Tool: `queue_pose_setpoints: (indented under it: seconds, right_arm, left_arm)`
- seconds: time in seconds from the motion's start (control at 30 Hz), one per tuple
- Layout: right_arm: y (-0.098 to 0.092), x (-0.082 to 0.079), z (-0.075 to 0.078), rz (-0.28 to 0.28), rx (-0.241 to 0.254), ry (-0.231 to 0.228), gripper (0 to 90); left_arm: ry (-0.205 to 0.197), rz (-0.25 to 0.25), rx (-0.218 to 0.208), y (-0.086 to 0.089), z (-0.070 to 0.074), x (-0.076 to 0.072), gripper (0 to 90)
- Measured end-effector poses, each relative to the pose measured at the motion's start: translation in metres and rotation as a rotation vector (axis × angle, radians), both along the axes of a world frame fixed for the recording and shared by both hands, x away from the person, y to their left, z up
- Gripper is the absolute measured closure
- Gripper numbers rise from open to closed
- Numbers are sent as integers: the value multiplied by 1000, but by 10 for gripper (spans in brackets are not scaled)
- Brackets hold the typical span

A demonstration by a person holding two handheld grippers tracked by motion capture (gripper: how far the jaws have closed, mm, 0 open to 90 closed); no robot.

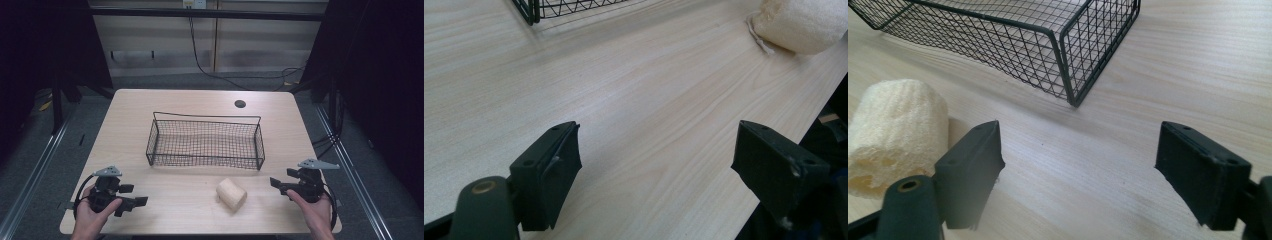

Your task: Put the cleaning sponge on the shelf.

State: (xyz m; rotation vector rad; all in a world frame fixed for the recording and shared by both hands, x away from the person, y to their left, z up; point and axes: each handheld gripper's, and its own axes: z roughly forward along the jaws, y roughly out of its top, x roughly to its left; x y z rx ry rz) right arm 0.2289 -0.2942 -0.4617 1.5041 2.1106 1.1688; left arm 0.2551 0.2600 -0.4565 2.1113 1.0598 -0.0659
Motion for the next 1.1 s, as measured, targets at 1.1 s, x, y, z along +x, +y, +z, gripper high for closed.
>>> queue_pose_setpoints:
  seconds: [1.1]
  right_arm:
    - [14, 5, 24, 125, 46, 172, 265]
  left_arm:
    - [1, -1, 0, -1, 0, -1, 188]
